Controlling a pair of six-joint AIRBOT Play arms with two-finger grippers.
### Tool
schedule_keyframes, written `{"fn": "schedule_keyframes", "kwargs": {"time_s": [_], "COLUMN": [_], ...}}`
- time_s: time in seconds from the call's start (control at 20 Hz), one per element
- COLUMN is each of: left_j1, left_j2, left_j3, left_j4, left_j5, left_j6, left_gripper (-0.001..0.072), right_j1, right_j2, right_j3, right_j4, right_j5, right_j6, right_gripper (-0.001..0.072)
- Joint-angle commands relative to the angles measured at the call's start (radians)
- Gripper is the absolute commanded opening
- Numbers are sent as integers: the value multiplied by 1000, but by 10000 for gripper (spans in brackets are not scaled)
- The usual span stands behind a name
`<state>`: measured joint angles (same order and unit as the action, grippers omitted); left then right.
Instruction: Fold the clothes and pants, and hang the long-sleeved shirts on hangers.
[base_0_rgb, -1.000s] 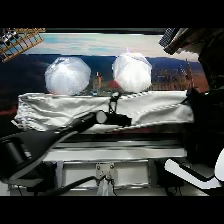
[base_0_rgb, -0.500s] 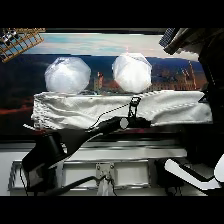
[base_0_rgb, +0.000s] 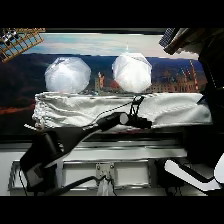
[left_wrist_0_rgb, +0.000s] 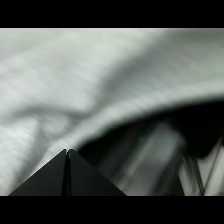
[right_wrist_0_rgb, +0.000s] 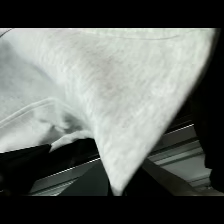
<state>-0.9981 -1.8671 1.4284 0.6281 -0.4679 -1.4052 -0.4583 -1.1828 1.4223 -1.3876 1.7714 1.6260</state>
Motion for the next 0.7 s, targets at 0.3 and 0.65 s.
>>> {"fn": "schedule_keyframes", "kwargs": {"time_s": [0.3,0.65], "left_j1": [444,790], "left_j2": [437,969], "left_j3": [-63,-480], "left_j4": [390,389], "left_j5": [-494,-524], "left_j6": [78,32], "left_gripper": [29,28], "right_j1": [488,798], "right_j2": [-19,-145], "right_j3": [0,0], "right_j4": [107,111], "right_j5": [-174,-291], "right_j6": [203,291], "right_gripper": [40,40]}}
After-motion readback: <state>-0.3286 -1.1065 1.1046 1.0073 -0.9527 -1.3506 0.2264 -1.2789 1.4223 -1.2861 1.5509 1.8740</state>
